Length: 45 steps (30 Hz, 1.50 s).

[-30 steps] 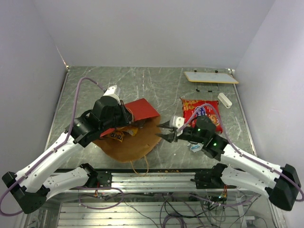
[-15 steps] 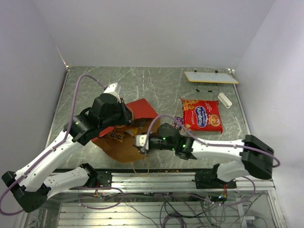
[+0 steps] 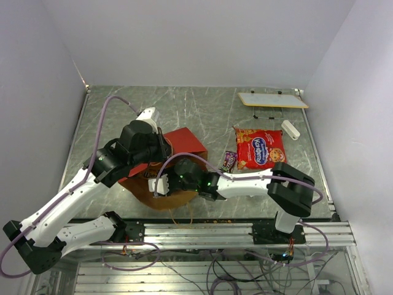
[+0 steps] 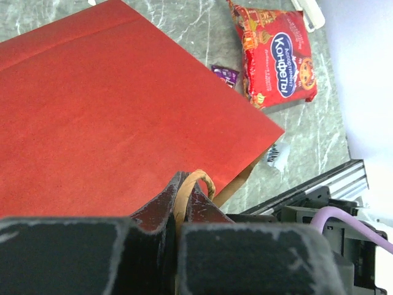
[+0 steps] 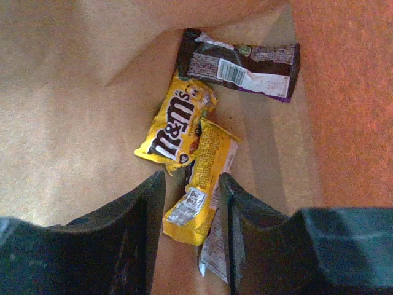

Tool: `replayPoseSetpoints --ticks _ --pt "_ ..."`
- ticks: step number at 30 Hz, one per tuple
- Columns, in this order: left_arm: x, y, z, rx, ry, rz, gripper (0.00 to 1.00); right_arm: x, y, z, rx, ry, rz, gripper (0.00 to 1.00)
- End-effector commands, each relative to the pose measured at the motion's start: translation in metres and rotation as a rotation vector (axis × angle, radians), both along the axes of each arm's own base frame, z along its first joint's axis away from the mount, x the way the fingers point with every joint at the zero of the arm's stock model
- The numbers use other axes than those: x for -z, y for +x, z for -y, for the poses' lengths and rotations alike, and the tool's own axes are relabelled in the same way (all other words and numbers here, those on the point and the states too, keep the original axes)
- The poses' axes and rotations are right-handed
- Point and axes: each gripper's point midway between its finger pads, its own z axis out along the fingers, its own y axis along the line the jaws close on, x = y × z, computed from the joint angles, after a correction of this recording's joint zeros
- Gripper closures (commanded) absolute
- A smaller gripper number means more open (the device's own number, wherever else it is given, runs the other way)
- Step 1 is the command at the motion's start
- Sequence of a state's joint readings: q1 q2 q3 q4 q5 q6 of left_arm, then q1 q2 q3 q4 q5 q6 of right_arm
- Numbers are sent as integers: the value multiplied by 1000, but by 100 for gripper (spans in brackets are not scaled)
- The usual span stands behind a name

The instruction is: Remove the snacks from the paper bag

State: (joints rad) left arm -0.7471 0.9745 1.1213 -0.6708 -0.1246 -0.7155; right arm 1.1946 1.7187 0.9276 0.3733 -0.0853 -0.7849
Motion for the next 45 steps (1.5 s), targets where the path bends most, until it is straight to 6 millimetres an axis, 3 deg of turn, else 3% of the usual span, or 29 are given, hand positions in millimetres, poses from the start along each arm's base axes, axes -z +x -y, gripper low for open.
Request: replayPoseSetpoints --ticks 1,6,12,18,37,42,45 --pt "-13 2 11 89 6 48 93 4 12 -4 37 -74 70 60" --pt "-9 1 6 98 36 69 93 21 21 0 68 -120 106 59" --pt "-26 2 -2 102 68 125 93 28 29 -2 96 -122 137 59" --pt "-35 0 -1 141 90 153 93 29 50 -9 176 -95 122 56" --pt "-50 -9 -13 194 166 204 93 68 102 -17 343 -78 86 54" --pt "-48 -9 -14 202 186 199 93 75 112 -16 365 -97 98 62" --pt "-50 -8 -17 190 193 206 93 75 113 -16 364 -110 107 79"
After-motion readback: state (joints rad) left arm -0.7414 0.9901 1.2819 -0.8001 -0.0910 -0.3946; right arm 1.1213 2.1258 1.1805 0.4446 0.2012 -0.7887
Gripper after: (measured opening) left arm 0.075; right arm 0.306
